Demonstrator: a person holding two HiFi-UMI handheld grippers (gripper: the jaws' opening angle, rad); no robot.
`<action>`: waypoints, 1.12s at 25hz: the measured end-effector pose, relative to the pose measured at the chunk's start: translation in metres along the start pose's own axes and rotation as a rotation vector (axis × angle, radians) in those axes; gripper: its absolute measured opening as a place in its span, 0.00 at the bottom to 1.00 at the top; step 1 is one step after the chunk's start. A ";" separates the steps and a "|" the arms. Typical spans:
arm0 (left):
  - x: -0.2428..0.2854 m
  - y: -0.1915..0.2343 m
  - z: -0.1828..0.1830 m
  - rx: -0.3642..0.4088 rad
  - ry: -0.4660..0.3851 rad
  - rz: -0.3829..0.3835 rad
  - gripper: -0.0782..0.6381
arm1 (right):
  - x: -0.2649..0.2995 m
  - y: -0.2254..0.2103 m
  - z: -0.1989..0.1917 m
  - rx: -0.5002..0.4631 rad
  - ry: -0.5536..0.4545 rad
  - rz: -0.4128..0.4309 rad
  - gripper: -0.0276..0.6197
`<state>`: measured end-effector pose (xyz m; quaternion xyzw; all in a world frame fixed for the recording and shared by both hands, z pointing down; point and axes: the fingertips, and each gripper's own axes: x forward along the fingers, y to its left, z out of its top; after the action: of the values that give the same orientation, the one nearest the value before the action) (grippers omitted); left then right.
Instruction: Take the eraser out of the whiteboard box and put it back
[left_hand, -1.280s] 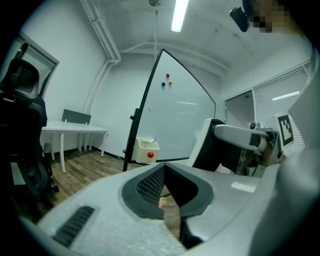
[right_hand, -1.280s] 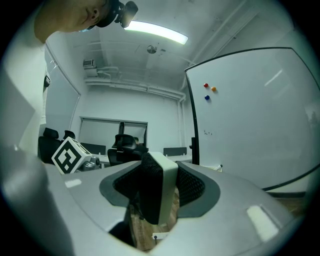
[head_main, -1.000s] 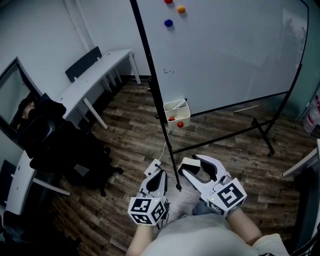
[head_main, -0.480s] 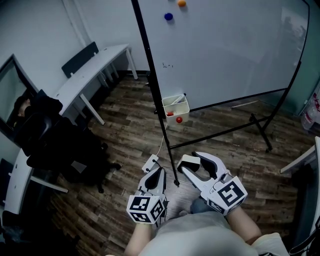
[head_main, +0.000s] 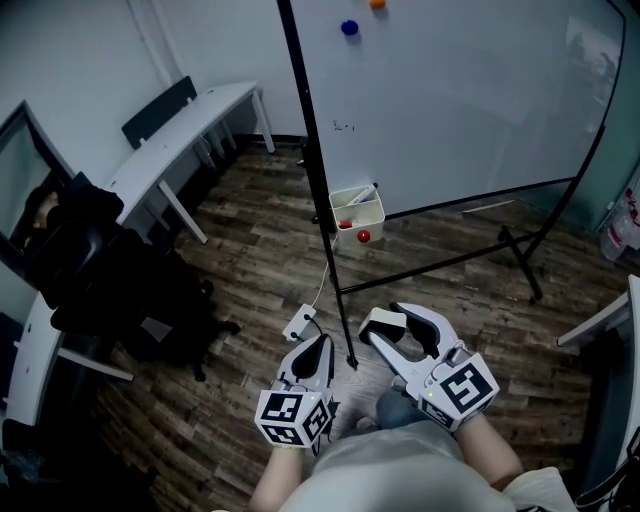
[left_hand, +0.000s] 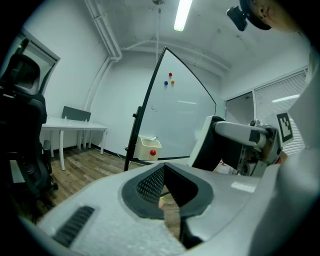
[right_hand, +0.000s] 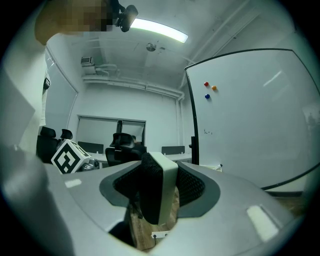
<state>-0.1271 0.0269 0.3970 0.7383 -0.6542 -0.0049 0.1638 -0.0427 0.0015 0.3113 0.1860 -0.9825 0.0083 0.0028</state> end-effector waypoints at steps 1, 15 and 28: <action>0.000 0.001 0.000 -0.003 0.000 0.000 0.11 | 0.001 0.000 0.000 -0.001 0.002 -0.001 0.37; 0.013 0.017 0.010 -0.023 -0.006 0.022 0.11 | 0.018 -0.017 0.009 0.014 -0.009 -0.001 0.37; 0.053 0.029 0.015 -0.018 0.015 0.039 0.11 | 0.041 -0.062 0.004 0.015 0.003 0.010 0.36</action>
<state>-0.1512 -0.0309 0.4011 0.7240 -0.6671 -0.0022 0.1755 -0.0586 -0.0709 0.3085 0.1811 -0.9833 0.0160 0.0028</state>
